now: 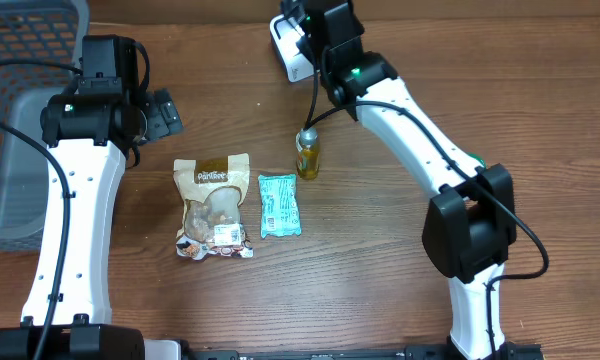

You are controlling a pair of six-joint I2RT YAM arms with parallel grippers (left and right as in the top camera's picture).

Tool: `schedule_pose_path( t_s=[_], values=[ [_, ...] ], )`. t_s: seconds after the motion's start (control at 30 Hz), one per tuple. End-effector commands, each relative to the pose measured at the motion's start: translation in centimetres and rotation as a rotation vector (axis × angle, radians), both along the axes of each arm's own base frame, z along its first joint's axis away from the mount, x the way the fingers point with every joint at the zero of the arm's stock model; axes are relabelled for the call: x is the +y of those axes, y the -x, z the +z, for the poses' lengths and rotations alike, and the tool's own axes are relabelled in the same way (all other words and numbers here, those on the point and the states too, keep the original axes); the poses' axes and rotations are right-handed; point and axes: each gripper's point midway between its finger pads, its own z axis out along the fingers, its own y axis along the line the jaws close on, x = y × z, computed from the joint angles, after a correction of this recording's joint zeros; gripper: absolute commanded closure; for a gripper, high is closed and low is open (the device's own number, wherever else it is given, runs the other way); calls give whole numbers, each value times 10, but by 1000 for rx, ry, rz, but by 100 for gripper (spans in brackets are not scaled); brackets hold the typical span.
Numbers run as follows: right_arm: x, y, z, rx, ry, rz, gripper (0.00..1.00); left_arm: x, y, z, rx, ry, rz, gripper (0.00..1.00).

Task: Scan the item barcode
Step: 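Hold the Kleenex pack under the white scanner with the right gripper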

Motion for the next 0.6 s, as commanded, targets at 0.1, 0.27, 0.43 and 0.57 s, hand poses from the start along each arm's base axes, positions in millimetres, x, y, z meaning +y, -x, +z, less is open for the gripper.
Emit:
schedule_pose_path(
  t_s=[0.1, 0.27, 0.43, 0.57],
  values=[
    [21, -10, -1, -80, 92, 66, 96, 1, 0, 3, -2, -21, -19, 0],
    [23, -20, -14, -102, 91, 44, 96, 1, 0, 3, -2, -21, -20, 1],
    [23, -29, -29, -116, 91, 24, 96, 1, 0, 3, -2, -21, -20, 0],
    [25, -33, -33, -134, 81, 23, 96, 1, 0, 3, -2, -21, -20, 1]
  ],
)
